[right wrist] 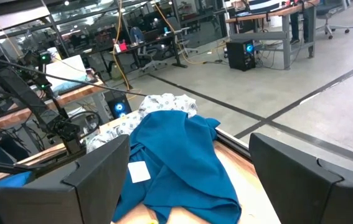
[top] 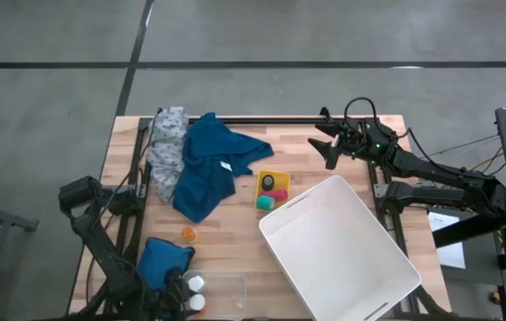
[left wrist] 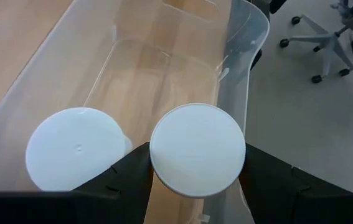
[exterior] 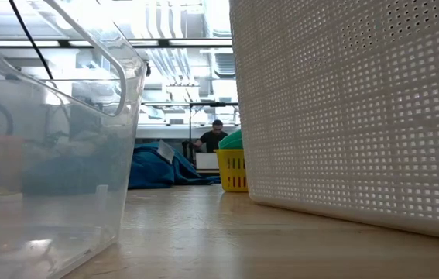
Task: Pick & place medical supplies in basket/bin
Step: Put the right orange pill bottle into the transparent bin
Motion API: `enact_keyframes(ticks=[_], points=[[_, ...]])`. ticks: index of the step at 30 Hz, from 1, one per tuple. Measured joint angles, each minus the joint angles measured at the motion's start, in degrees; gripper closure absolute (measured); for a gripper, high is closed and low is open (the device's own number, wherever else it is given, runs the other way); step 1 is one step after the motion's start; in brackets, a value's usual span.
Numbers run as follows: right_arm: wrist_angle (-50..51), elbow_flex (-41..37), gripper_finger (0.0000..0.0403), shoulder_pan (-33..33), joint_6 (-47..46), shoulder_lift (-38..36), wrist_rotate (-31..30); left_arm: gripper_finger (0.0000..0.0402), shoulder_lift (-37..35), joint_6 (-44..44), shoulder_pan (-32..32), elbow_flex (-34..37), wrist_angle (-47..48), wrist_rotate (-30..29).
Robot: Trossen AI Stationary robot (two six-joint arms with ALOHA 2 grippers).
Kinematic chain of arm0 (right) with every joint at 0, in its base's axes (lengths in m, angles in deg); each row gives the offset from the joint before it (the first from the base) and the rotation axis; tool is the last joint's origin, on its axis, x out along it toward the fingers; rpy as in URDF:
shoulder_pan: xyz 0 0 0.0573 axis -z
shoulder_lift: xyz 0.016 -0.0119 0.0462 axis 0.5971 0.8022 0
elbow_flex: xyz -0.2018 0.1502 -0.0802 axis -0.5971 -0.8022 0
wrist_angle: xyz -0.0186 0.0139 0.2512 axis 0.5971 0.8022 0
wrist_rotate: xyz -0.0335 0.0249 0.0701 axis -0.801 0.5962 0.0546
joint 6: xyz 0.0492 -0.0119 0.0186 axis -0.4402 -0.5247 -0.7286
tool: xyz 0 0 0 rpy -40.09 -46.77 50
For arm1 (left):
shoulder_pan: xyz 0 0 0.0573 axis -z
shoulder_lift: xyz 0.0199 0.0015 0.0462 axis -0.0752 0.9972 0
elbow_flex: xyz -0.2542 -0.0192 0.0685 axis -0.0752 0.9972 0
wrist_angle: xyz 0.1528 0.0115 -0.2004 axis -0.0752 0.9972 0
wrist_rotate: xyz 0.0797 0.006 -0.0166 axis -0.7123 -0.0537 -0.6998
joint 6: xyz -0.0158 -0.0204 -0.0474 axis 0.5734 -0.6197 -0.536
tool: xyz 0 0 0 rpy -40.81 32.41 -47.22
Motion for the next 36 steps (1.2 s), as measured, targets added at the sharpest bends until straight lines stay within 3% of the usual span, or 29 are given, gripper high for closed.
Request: enact_keyframes(ticks=[21,36], points=[[0.0,0.0,0.0078,0.0,0.0,0.0,0.0,0.0165,0.0,-2.4,0.1,2.0,-2.9,1.1],[0.0,0.0,0.0078,0.0,0.0,0.0,0.0,0.0164,0.0,0.6,0.1,1.6,-5.1,2.7]])
